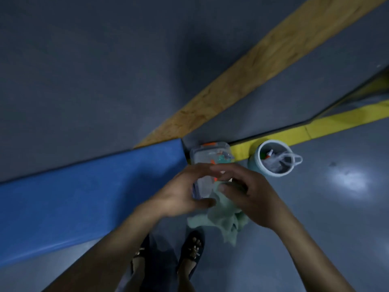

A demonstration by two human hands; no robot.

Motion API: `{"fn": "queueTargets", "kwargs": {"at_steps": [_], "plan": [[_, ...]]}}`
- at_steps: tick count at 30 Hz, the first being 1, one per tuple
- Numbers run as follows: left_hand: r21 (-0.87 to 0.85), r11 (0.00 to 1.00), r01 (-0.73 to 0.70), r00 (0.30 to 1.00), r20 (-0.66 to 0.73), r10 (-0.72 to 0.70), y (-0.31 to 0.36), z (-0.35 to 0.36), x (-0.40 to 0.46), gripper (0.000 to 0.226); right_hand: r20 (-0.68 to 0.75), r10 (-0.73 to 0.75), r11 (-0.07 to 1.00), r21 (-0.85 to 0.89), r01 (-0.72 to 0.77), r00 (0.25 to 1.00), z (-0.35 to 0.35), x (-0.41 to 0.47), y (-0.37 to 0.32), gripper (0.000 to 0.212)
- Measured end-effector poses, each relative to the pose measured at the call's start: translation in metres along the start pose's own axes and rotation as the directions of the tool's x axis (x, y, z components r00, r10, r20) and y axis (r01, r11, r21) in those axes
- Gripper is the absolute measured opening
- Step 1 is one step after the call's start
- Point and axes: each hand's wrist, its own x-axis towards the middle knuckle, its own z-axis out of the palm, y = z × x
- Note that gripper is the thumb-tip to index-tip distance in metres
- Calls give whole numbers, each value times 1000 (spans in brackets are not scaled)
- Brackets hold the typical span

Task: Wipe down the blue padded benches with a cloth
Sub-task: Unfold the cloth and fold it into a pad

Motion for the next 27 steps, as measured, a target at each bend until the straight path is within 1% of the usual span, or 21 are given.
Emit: {"fn": "queueTargets", "kwargs": {"at_steps": [1, 3, 6, 8, 10, 13, 14, 17, 18, 19, 20, 22, 24, 25, 27], "plan": [[0, 1000, 18, 1000, 24, -18, 15, -11, -8, 63, 27, -23, 1000, 1, 23, 999, -4, -1, -22, 41], [16, 998, 62, 998, 26, -63, 41, -33, -26, 55, 84, -59, 998, -21, 61, 995, -9, -3, -63, 40], [12, 998, 64, 998, 23, -64, 75, -71, -59, 33, 159, -85, 995, -27, 91, 984, -14, -3, -114, 33], [-25, 998, 50, 997, 67, -48, 90, -96, -79, 27, 175, -100, 992, -63, 113, 979, -13, -1, -140, 28], [-60, 997, 39, 993, 110, -32, 99, -119, -99, 26, 167, -126, 985, -100, 144, 978, -10, 2, -165, 24], [-47, 998, 50, 990, 133, -43, 101, -151, -127, 23, 141, -179, 968, -149, 200, 974, 0, 9, -201, 17], [-48, 997, 53, 992, 121, -47, 99, -162, -136, 22, 130, -207, 957, -177, 228, 970, 5, 12, -213, 15], [-71, 996, 54, 996, 79, -48, 91, -194, -166, 40, 110, -310, 896, -298, 329, 944, 20, 24, -245, 13], [-108, 993, 43, 997, 74, -35, 89, -204, -177, 38, 120, -336, 870, -339, 357, 934, 27, 28, -255, 12], [-160, 987, 32, 998, 50, -24, 88, -213, -187, 31, 137, -361, 841, -381, 385, 923, 35, 32, -265, 10], [-230, 973, 17, 1000, 3, -16, 87, -222, -197, 26, 161, -383, 808, -418, 415, 909, 43, 36, -274, 9], [-374, 927, -21, 994, -111, -23, 84, -239, -215, 30, 210, -423, 762, -444, 472, 881, 63, 42, -293, 8], [-439, 897, -48, 991, -133, -13, 82, -252, -232, 33, 255, -456, 745, -414, 522, 853, 83, 46, -310, 8], [-442, 896, -49, 994, -108, 1, 82, -257, -241, 27, 273, -471, 737, -402, 544, 839, 93, 48, -319, 8], [-424, 904, -60, 997, -75, 31, 81, -265, -256, 6, 304, -480, 723, -393, 568, 823, 109, 53, -333, 7]]}}
